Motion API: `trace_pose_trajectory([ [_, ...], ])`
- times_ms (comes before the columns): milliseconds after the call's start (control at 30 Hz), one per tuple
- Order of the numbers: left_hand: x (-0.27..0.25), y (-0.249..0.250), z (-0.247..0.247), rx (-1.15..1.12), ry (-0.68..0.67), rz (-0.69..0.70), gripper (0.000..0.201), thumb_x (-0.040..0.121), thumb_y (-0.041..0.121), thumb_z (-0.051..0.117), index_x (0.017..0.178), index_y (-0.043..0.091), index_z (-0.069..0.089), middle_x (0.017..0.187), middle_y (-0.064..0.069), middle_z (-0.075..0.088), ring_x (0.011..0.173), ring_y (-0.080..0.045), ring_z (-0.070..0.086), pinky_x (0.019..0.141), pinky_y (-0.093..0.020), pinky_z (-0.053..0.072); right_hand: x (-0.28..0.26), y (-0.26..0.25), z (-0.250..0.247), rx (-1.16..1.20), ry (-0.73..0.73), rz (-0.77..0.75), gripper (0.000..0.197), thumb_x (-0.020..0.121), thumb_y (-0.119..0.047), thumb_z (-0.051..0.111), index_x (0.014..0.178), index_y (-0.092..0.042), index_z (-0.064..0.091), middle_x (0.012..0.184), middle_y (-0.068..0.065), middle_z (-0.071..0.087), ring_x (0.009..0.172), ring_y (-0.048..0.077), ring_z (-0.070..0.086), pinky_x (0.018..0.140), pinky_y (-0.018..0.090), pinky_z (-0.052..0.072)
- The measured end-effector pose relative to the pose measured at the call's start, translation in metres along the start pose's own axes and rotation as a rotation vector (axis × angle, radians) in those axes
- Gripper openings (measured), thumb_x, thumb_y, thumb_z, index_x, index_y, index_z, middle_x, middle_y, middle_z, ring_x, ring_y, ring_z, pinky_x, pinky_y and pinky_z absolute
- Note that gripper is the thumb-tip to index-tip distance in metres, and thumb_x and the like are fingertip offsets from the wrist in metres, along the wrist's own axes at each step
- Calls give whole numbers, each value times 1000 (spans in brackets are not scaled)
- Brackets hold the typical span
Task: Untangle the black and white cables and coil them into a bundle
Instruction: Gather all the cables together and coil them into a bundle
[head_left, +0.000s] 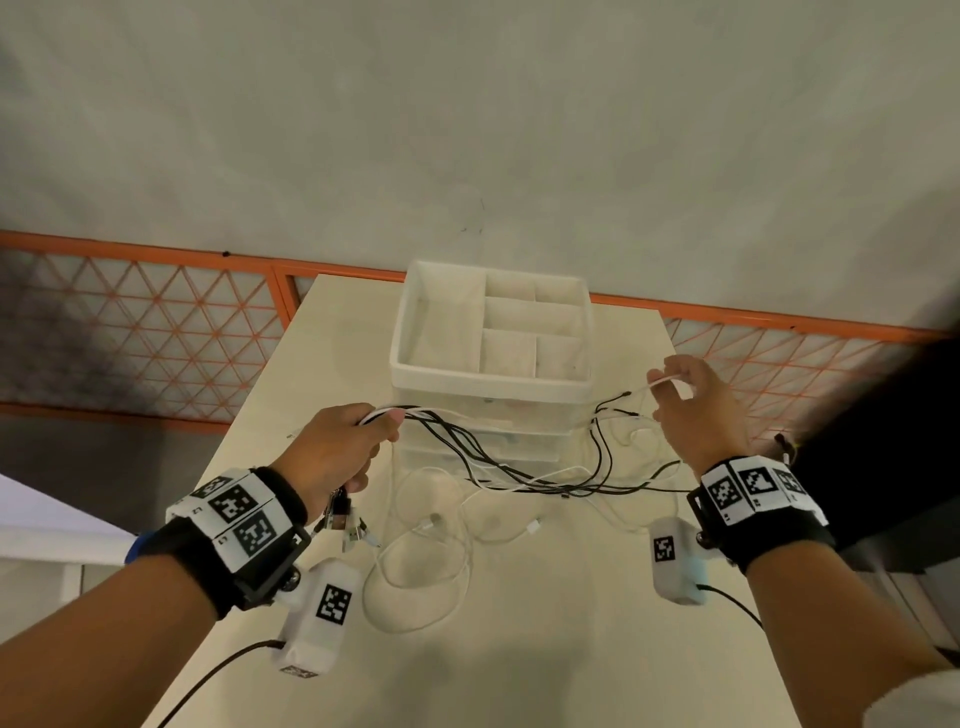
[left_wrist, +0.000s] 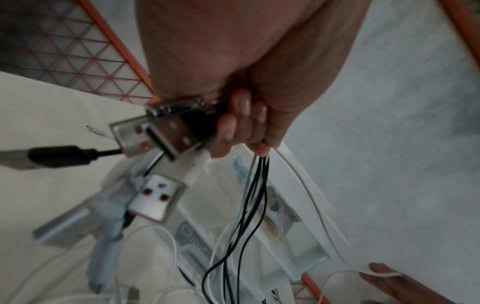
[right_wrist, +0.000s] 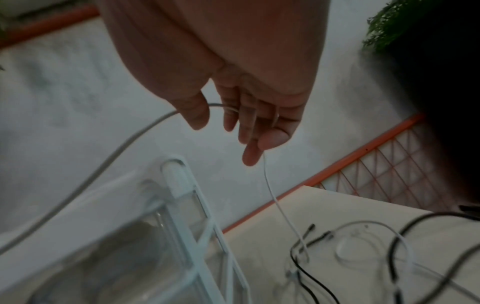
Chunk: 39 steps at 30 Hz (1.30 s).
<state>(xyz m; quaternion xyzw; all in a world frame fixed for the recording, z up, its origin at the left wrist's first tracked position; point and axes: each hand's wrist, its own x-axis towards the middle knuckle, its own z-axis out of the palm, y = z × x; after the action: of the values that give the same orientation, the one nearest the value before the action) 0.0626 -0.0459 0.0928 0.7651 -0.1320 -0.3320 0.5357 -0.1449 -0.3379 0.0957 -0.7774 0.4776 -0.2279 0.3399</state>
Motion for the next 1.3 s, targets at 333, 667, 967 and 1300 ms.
trace_pose_trajectory([
  [333,-6,-3,-2,-19,-86,31,50,99,48,46,87,4,66,54,6,34,47,-12,28,48,-27,28,-27,53,23,-196,-291,103,56,93,-26,61,144,-37,40,121,10,71,95,33,70,85,40,55],
  [667,-27,8,24,253,-360,212,34,98,40,54,90,17,78,52,11,43,50,-12,34,50,-25,31,-105,-47,79,96,-812,-140,52,86,-42,75,129,-51,47,73,5,77,48,13,63,50,23,50],
  [967,-25,-23,6,784,-322,114,38,93,36,62,57,26,60,45,12,54,37,1,46,40,-10,32,-83,-3,98,-256,-161,-340,18,82,-25,71,98,-34,69,86,-10,73,74,20,67,70,30,52],
  [1300,-15,-47,9,596,-83,60,23,94,29,60,71,25,61,65,5,57,63,-16,53,50,-20,36,-134,29,155,-261,-633,-418,50,89,-34,64,133,-37,41,125,-6,63,98,16,64,87,33,50],
])
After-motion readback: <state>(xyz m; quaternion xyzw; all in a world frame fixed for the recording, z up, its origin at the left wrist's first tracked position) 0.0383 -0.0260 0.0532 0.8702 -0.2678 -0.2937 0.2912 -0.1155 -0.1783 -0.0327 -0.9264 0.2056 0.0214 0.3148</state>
